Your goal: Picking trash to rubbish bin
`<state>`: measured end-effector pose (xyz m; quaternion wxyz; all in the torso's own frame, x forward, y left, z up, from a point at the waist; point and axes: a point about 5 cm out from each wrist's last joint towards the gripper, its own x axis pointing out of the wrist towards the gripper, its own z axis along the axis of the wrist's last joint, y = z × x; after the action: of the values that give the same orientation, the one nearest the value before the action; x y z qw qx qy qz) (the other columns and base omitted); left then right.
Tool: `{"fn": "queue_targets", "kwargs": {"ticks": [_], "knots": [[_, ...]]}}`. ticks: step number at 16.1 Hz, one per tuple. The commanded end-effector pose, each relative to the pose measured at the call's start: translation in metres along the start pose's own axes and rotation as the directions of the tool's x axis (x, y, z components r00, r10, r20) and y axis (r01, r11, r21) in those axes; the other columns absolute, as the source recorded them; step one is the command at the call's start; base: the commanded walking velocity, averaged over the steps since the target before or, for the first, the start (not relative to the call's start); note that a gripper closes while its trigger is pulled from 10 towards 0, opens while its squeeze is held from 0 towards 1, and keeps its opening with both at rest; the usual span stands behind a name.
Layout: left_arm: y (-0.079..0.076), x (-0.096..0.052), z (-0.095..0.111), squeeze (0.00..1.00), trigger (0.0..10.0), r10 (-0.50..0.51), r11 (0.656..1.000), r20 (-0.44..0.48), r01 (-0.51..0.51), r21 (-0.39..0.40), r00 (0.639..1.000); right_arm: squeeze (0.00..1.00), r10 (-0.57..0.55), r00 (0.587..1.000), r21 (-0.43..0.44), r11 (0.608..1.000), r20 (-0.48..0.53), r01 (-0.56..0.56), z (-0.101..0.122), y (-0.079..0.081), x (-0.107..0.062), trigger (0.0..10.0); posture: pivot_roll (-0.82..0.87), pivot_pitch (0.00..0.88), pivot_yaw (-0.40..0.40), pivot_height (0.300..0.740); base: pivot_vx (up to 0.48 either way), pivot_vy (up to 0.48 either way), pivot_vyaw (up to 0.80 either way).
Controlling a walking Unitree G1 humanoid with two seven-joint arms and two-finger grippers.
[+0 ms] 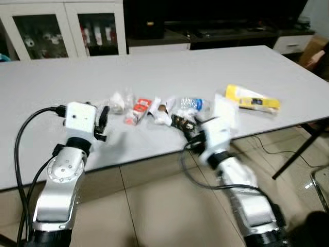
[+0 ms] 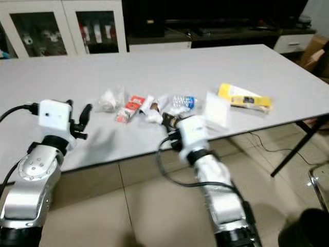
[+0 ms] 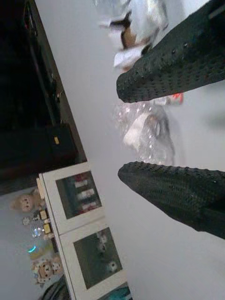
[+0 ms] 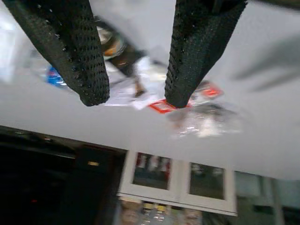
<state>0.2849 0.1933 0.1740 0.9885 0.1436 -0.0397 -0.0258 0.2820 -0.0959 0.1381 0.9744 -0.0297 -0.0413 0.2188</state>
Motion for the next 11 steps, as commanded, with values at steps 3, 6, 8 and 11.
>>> {"fn": "queue_targets", "kwargs": {"ticks": [3, 6, 8, 11], "knots": [[-0.001, 0.007, 0.000, 0.00, 10.0, -0.013, 1.000, 0.003, 0.013, 0.002, 1.000, 0.00, -0.026, 0.999, 0.026, 0.999, 0.034, 0.025, 0.008, 0.002, -0.003, 10.0, 0.02, 0.000, -0.046, 0.740, 0.370, 0.000, 0.00], [-0.004, 0.020, 0.006, 0.00, 10.0, -0.036, 0.999, 0.028, 0.036, 0.005, 0.999, 0.00, -0.037, 0.999, 0.045, 0.998, 0.037, 0.035, 0.010, -0.002, 0.001, 10.0, 0.01, 0.000, -0.040, 0.740, 0.375, 0.000, 0.00], [-0.002, 0.024, 0.010, 0.00, 10.0, -0.038, 0.999, 0.045, 0.037, 0.012, 0.998, 0.00, -0.039, 0.999, 0.004, 0.999, 0.030, 0.039, 0.013, -0.005, 0.001, 10.0, 0.01, 0.000, -0.040, 0.740, 0.375, 0.000, 0.00], [0.000, 0.023, 0.007, 0.00, 10.0, -0.027, 1.000, 0.041, 0.027, 0.004, 0.999, 0.00, -0.068, 0.998, 0.024, 0.997, 0.014, 0.068, 0.007, -0.007, -0.006, 10.0, 0.01, 0.000, -0.046, 0.740, 0.375, 0.000, 0.00]]}}
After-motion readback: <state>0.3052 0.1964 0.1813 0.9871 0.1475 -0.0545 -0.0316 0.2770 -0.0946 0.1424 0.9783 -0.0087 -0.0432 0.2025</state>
